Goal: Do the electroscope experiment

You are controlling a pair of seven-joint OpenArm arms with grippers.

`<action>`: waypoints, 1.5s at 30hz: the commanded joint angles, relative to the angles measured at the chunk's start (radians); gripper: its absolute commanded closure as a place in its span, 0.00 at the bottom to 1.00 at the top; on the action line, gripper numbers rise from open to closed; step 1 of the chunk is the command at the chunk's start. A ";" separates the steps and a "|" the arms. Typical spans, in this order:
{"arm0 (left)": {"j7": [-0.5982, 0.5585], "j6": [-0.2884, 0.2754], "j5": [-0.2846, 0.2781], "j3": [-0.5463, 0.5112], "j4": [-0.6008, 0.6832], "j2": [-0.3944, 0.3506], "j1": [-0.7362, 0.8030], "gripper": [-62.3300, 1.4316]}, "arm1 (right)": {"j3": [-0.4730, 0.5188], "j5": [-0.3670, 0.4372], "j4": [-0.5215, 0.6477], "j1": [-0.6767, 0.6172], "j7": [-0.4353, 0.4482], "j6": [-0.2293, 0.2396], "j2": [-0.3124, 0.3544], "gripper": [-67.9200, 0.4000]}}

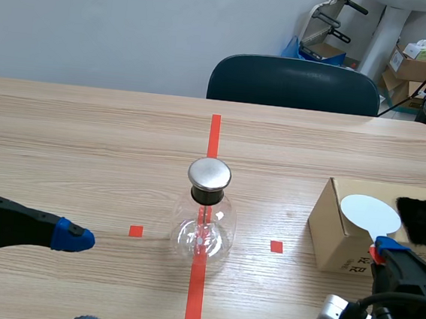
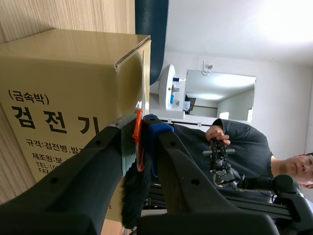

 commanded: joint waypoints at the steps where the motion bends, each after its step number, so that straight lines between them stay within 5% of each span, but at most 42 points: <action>1: -0.016 -0.001 -0.006 -0.006 0.008 0.010 -0.003 0.32 | 0.013 0.000 0.008 0.006 -0.004 -0.014 0.013 0.98; 27: -0.018 -0.001 -0.006 -0.006 0.008 0.010 -0.003 0.32 | 0.013 0.000 0.008 0.006 -0.004 -0.014 0.013 0.98; 33: -0.123 -0.001 -0.006 -0.006 0.008 0.010 -0.003 0.32 | 0.013 0.000 0.008 0.006 -0.004 -0.014 0.013 0.98; 45: -0.122 -0.001 -0.006 -0.006 0.008 0.010 -0.003 0.32 | 0.013 0.000 0.008 0.006 -0.004 -0.014 0.013 0.98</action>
